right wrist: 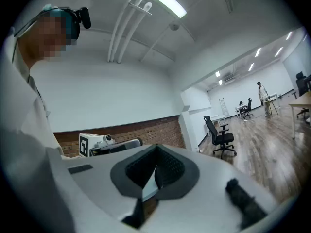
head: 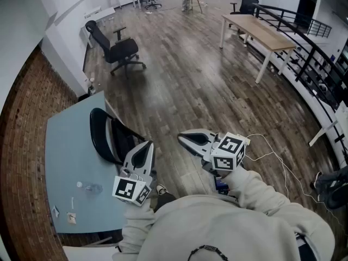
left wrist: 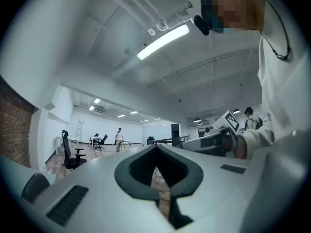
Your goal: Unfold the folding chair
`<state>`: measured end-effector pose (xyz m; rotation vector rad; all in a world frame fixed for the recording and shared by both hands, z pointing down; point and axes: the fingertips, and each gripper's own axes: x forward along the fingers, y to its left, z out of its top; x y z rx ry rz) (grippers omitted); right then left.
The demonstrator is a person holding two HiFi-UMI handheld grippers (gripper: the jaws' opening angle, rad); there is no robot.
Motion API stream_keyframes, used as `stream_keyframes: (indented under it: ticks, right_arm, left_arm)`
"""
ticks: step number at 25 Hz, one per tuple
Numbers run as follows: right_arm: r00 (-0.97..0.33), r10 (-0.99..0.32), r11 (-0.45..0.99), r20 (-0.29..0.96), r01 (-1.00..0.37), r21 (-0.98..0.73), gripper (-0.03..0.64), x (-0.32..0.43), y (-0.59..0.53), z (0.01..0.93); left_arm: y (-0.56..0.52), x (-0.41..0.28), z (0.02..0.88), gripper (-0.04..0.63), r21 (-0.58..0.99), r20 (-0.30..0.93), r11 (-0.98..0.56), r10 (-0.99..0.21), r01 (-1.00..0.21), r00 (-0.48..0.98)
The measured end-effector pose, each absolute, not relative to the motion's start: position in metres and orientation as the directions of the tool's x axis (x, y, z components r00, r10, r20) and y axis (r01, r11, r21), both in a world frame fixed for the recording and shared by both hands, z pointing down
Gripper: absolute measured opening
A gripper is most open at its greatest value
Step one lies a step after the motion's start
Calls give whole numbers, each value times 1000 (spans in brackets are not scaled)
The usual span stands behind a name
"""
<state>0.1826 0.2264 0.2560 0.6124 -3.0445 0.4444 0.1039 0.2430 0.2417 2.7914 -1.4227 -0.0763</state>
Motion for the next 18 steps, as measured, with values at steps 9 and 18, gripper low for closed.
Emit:
stream_keyframes:
  ticks: [9,18]
  right_arm:
    - [-918,-394,871,52,-391,-297,8,127,152,272]
    - [-862,-495,836,108,-507,-209,8,58,22,275]
  left_arm:
    - [177,36,250,5,40,-57,-576,-817,-816,574]
    - [69,-53,256,5,5,-36,-604,-797,-797,603]
